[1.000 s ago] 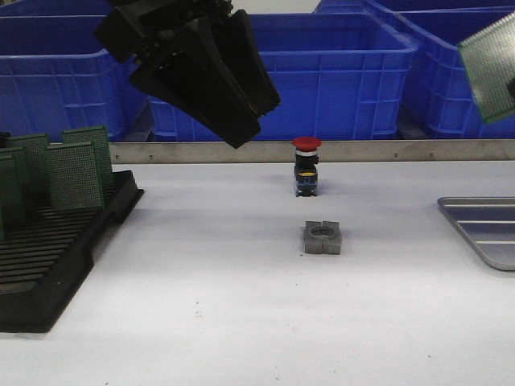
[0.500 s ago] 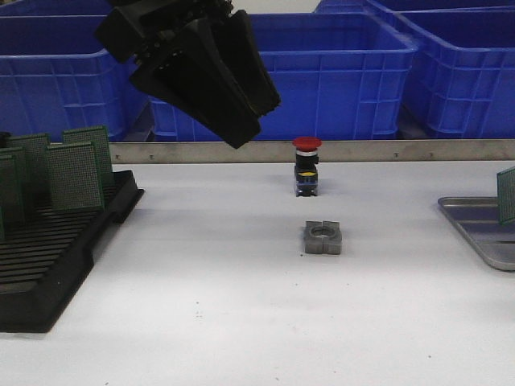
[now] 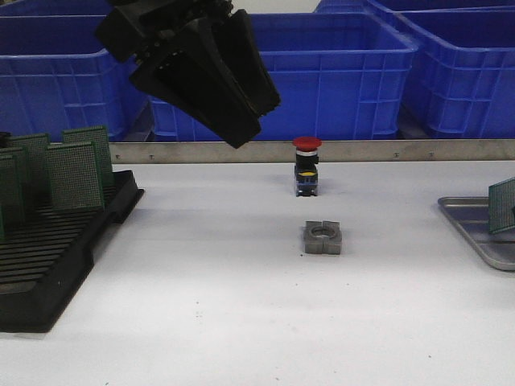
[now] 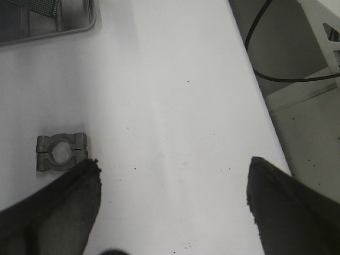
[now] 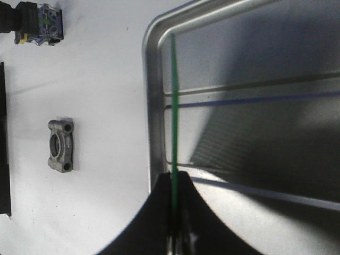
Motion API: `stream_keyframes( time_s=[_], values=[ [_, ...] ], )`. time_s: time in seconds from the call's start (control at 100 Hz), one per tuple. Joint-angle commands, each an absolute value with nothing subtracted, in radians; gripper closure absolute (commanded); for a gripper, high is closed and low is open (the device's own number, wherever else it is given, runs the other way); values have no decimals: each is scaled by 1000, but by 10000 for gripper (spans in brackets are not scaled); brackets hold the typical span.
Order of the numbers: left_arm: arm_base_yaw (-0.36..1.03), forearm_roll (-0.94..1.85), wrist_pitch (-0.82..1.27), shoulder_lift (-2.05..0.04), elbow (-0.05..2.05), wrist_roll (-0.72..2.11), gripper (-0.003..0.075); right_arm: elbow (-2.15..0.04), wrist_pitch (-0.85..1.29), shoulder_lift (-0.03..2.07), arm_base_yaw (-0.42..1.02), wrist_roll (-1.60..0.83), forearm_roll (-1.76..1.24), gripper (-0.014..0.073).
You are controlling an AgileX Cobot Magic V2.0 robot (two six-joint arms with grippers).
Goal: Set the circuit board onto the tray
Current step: 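Lower the board into the silver tray with the right gripper and release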
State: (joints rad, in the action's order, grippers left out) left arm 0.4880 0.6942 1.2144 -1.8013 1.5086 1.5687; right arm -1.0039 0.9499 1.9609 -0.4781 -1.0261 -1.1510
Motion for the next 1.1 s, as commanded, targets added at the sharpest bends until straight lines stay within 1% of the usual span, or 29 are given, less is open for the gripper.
stream_keyframes(
  time_s=[0.0,0.14,0.37,0.38,0.9,0.99,1.04,1.09],
  values=[
    [498,758,1239,-1748,1541,1567,186,-1026,1008,1915,-471,-1028,-1199,662],
    [498,758,1239,-1748,1541,1567,186,-1026,998,1915,-453,-1028,-1197,662],
    [498,758,1239,-1748,1541,1567,186,-1026,983,1915,-453,-1024,-1197,662],
    [473,758,1239,-1748,1541,1567,186,-1026,983,1915,-453,-1024,-1197,662],
    [473,758,1239,-1748,1541,1567,186,-1026,945,1915,-453,-974,-1150,657],
    [473,758,1239,-1748,1541,1567,186,-1026,945,1915,-453,-962,-1150,612],
    [473,758,1239,-1748,1541,1567,186,-1026,945,1915,-453,-961,-1150,565],
    [473,758,1239,-1748,1541,1567,186,-1026,946,1915,-453,-960,-1150,501]
  ],
)
